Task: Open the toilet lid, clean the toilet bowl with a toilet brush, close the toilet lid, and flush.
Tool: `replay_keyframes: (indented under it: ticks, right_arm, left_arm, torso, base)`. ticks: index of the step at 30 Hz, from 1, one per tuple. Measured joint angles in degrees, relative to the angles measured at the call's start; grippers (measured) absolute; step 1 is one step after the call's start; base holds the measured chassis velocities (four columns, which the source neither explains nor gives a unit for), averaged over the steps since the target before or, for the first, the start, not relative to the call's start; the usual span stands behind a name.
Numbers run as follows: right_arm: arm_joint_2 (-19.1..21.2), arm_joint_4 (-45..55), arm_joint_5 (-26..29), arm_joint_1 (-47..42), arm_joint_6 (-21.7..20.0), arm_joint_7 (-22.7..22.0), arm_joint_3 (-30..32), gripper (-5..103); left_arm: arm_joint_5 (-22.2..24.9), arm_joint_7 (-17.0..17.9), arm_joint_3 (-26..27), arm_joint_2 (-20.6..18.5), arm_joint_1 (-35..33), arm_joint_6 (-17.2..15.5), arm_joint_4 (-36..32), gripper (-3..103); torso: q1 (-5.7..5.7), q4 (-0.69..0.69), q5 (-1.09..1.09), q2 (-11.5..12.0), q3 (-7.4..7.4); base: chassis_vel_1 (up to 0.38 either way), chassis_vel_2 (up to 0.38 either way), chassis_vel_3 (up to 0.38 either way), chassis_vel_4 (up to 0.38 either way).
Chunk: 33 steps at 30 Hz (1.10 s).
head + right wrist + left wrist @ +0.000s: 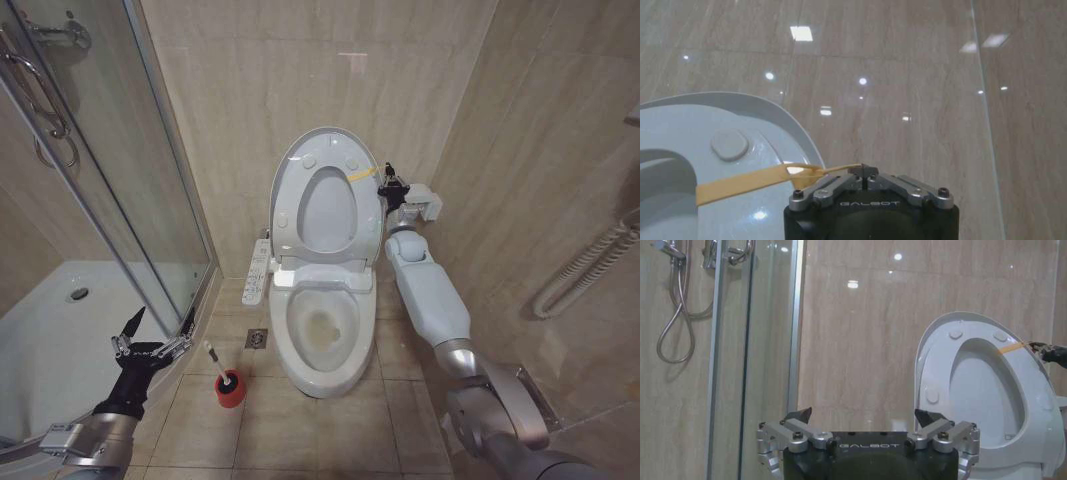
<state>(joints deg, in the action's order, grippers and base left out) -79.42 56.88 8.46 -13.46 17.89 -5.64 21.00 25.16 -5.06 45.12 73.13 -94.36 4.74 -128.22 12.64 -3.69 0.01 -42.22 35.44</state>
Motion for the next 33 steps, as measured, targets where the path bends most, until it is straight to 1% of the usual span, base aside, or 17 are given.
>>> replay_keyframes:
  ticks: [7, 13, 17, 19, 22, 23, 24, 25, 27, 29, 30, 31, 32, 33]
  right_arm:
    - [1.66, 2.60, 0.39, -2.27, -0.04, 0.02, -0.30, 0]
    - [3.20, 4.86, 1.29, -4.08, -0.43, 0.02, -0.61, 0]
    - [4.25, 7.45, 2.58, -5.79, -1.54, -0.19, -1.21, 0]
    - [4.82, 9.02, 3.23, -6.95, -2.17, -0.69, -1.31, 0]
    - [5.13, 9.73, 3.57, -7.49, -2.40, -0.89, -1.33, 0]
    - [5.34, 9.88, 3.77, -7.65, -2.47, -1.33, -1.14, 19]
    - [5.54, 10.24, 3.96, -7.95, -2.57, -1.54, -1.06, 19]
    - [5.63, 10.35, 4.03, -8.06, -2.58, -1.54, -1.06, 19]
    - [5.85, 10.46, 4.18, -8.31, -2.63, -1.55, -1.01, 19]
    - [6.13, 10.80, 4.36, -8.60, -2.64, -1.52, -1.01, 19]
    - [6.33, 11.07, 4.54, -8.78, -2.66, -1.46, -1.03, 46]
    - [6.33, 11.07, 4.54, -8.78, -2.66, -1.46, -1.03, 46]
    - [6.45, 11.19, 4.61, -8.92, -2.68, -1.42, -1.04, 46]
    - [6.59, 11.40, 4.67, -9.10, -2.70, -1.39, -1.06, 46]
  left_arm:
    - [0.00, 0.00, 0.00, 0.00, 0.00, 0.00, 0.00, 100]
    - [0.00, 0.00, 0.00, 0.00, 0.00, 0.00, 0.00, 100]
    - [0.00, 0.00, 0.00, 0.00, 0.00, 0.00, 0.00, 100]
    - [0.00, 0.00, 0.00, 0.00, 0.01, 0.00, 0.00, 100]
    - [0.00, 0.00, 0.00, 0.00, 0.00, 0.00, 0.00, 100]
    - [0.00, 0.01, 0.03, 0.00, -0.04, 0.00, 0.00, 100]
    - [0.00, 0.00, 0.00, 0.00, 0.01, 0.00, 0.00, 100]
    - [0.00, -0.01, 0.00, 0.00, 0.01, 0.00, 0.00, 100]
    - [0.00, -0.01, 0.00, 0.00, 0.01, 0.00, 0.00, 100]
    - [0.00, -0.01, 0.00, 0.00, 0.01, 0.00, 0.00, 100]
    - [0.00, 0.00, 0.00, 0.00, 0.00, 0.00, 0.00, 100]
    - [0.00, 0.00, 0.00, 0.00, 0.00, 0.00, 0.00, 100]
    - [0.00, 0.00, 0.00, 0.00, 0.00, 0.00, 0.00, 100]
    - [0.00, 0.00, 0.00, 0.00, -0.01, 0.00, 0.00, 100]
  torso:
    - [0.00, 0.05, -0.01, 0.00, 0.00]
    - [0.00, 0.05, -0.01, 0.00, 0.00]
    - [0.00, 0.05, -0.01, 0.00, 0.00]
    - [-0.01, -0.05, -0.01, 0.00, -0.01]
    - [0.00, -0.06, 0.02, 0.00, 0.00]
    - [0.00, -0.10, 0.03, 0.00, -0.01]
    - [-0.01, -0.17, -0.01, -0.01, -0.01]
    - [-0.01, -0.14, 0.01, -0.01, -0.01]
    - [0.00, -0.17, 0.03, 0.00, 0.00]
    - [0.00, -0.06, 0.00, 0.00, -0.01]
    - [0.00, -0.05, 0.00, 0.00, 0.00]
    - [0.00, -0.05, 0.00, 0.00, 0.00]
    - [0.00, 0.00, 0.01, 0.00, 0.00]
    - [0.00, 0.01, 0.01, 0.00, 0.00]
  base:
    - [0.000, 0.000, 0.000, 0.000]
    - [0.000, 0.000, 0.000, 0.000]
    - [0.000, 0.000, 0.000, 0.000]
    - [0.000, 0.000, 0.000, 0.000]
    - [0.000, 0.000, 0.000, 0.000]
    - [0.000, 0.000, 0.000, 0.000]
    - [-0.052, -0.018, -0.026, -0.044]
    - [-0.052, -0.089, -0.026, -0.044]
    - [-0.072, -0.049, -0.038, -0.029]
    - [0.000, 0.000, 0.000, 0.000]
    - [0.000, 0.000, 0.000, 0.000]
    - [0.000, 0.000, 0.000, 0.000]
    - [0.000, 0.000, 0.000, 0.000]
    - [0.000, 0.000, 0.000, 0.000]
